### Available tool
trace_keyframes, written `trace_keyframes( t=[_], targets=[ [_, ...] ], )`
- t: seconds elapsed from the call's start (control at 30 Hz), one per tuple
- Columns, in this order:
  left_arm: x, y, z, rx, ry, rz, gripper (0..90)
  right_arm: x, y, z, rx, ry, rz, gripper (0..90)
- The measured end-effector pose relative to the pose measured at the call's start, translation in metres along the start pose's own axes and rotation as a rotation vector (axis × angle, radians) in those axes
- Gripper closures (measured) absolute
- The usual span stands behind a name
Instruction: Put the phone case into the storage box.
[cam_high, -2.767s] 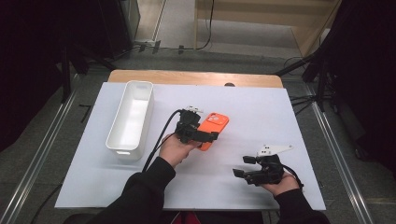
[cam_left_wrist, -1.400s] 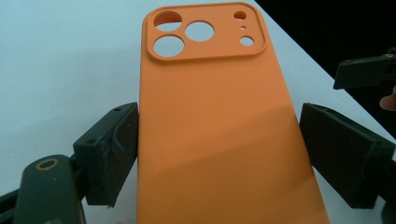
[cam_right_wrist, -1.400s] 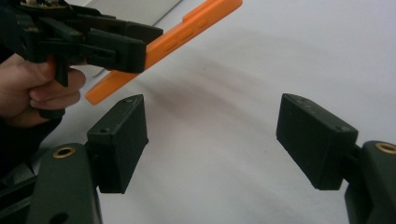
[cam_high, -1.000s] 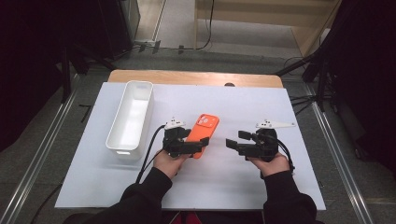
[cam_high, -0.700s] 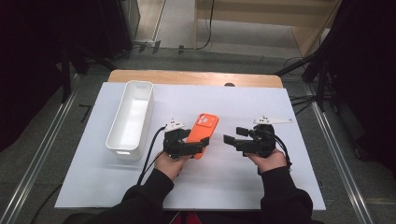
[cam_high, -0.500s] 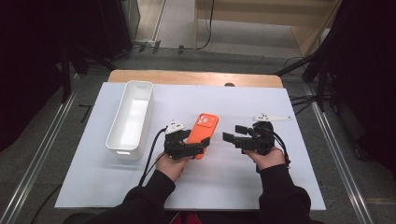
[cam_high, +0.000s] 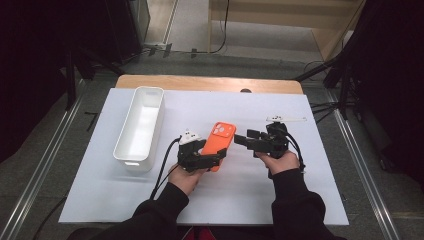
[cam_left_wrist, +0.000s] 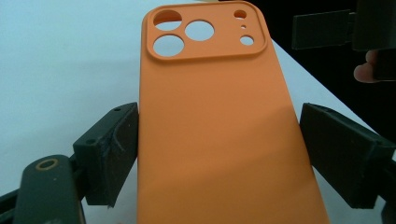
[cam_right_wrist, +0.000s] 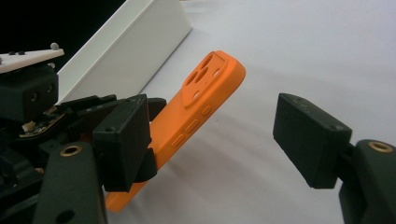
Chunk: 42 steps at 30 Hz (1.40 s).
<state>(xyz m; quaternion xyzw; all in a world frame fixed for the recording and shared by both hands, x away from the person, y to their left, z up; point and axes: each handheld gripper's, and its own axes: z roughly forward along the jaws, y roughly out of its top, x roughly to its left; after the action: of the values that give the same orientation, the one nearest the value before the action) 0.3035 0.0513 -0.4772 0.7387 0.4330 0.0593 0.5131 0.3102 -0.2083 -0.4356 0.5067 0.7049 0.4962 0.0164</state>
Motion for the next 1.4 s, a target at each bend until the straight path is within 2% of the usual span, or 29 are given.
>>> trace_keyframes(
  t=[0.27, 0.4, 0.97, 1.4],
  targets=[
    [-0.001, 0.001, 0.000, -0.008, 0.001, 0.000, 14.6, -0.007, 0.004, 0.005, -0.001, -0.004, 0.036, 26.6],
    [-0.001, 0.001, -0.001, -0.010, -0.003, 0.001, 14.6, -0.007, 0.006, 0.007, -0.003, 0.001, 0.035, 28.2],
    [-0.003, 0.000, 0.000, -0.022, 0.002, 0.014, 14.6, -0.012, 0.016, 0.016, 0.030, 0.021, 0.133, 30.9],
    [-0.007, -0.002, 0.001, -0.022, -0.004, 0.026, 14.6, -0.012, 0.019, 0.024, 0.041, 0.026, 0.161, 37.0]
  ],
)
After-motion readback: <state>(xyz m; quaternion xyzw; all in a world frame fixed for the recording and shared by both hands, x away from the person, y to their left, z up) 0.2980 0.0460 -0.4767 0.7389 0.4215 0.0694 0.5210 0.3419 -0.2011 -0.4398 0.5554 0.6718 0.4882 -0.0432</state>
